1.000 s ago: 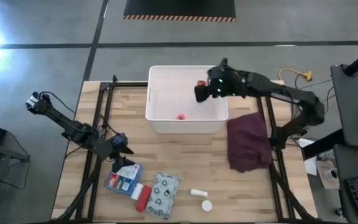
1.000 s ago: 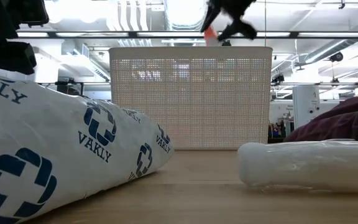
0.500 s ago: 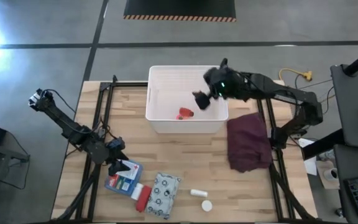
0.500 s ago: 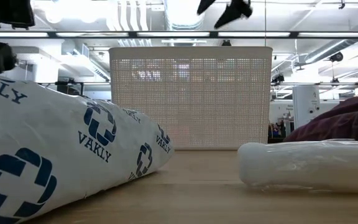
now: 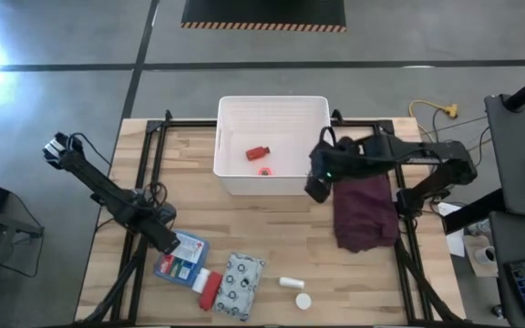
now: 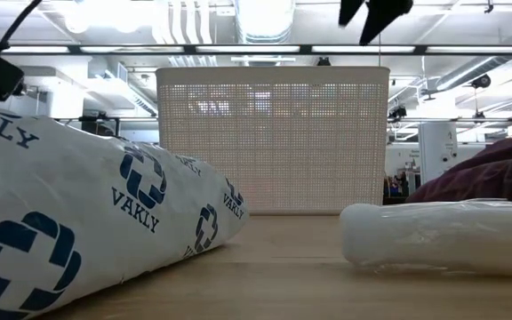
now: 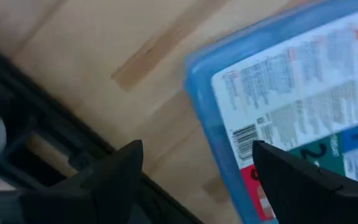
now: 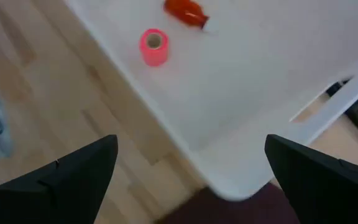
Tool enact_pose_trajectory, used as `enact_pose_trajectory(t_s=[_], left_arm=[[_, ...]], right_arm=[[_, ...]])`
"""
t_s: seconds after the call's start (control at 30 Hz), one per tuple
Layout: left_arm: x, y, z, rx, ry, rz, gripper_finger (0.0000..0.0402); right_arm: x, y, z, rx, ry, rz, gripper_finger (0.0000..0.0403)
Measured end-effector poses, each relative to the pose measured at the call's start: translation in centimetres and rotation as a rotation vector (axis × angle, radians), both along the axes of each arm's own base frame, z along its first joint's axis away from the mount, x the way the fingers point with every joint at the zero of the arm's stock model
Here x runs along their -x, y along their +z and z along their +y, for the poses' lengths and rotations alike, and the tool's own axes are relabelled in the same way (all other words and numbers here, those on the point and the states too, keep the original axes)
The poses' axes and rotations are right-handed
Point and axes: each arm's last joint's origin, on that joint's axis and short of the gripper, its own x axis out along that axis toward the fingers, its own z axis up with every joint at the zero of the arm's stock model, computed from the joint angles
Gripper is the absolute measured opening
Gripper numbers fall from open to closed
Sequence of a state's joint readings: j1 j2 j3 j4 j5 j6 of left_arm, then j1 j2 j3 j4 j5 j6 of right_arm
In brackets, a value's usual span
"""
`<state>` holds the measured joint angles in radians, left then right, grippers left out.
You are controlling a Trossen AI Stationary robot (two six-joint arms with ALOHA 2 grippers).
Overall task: Pick & place medical supplies in basket/bin
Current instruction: Put the first aid kit into the white bin
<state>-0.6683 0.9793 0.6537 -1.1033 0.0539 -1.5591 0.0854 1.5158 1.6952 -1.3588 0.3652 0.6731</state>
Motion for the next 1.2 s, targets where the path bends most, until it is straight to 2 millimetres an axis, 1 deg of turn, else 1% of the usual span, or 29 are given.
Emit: enact_pose_trajectory(t_s=[0.07,0.13,0.23,0.33,0.4,0.6,0.7,0.77,0.83,0.93,1.0,1.07,1.2], left_arm=[[-0.2,0.0,-0.2,0.016,0.061,-0.004,0.0285],[-0.5,0.0,-0.4,0.054,0.096,-0.038,0.0285],[-0.8,-0.7,-0.7,0.125,0.124,-0.075,0.0285],[-0.5,-2.1,-0.7,0.159,0.144,-0.037,0.0285],[-0.2,-2.7,-0.5,0.151,0.167,-0.007,0.0285],[0.1,-2.5,-0.9,0.172,0.173,-0.013,0.0284],[0.1,-2.8,-1.2,0.204,0.179,-0.037,0.0275],[-0.2,-3.6,-1.5,0.244,0.2,-0.089,0.0265],[-0.8,-4.4,-1.8,0.304,0.238,-0.194,0.0253],[-1.2,-5.9,-1.7,0.332,0.333,-0.334,0.0241],[-1.4,-6.7,-1.2,0.302,0.435,-0.417,0.0236],[-1.5,-7.2,-0.7,0.258,0.494,-0.485,0.0233],[-1.8,-7.8,0.6,0.156,0.564,-0.536,0.023]], right_arm=[[0.6,0.4,1.0,-0.043,0.034,-0.02,0.0397],[0.9,0.5,1.7,-0.136,0.059,-0.029,0.0397],[0.9,-0.5,2.2,-0.282,0.06,0.005,0.0397],[0.1,-2.6,2.4,-0.334,0.015,0.018,0.0397],[-0.7,-4.4,2.6,-0.375,-0.019,-0.017,0.0397],[-2.9,-9.1,4.4,-0.616,-0.086,-0.189,0.0395],[-3.7,-11.7,4.6,-0.703,-0.134,-0.281,0.0388],[-4.3,-13.0,4.6,-0.739,-0.154,-0.35,0.0383],[-4.7,-14.0,4.7,-0.771,-0.17,-0.403,0.038],[-5.2,-15.2,5.1,-0.793,-0.174,-0.419,0.0377],[-5.3,-16.0,5.3,-0.785,-0.179,-0.389,0.0377],[-5.4,-16.8,5.6,-0.772,-0.185,-0.355,0.0377],[-5.8,-18.9,5.9,-0.752,-0.205,-0.285,0.0377]])
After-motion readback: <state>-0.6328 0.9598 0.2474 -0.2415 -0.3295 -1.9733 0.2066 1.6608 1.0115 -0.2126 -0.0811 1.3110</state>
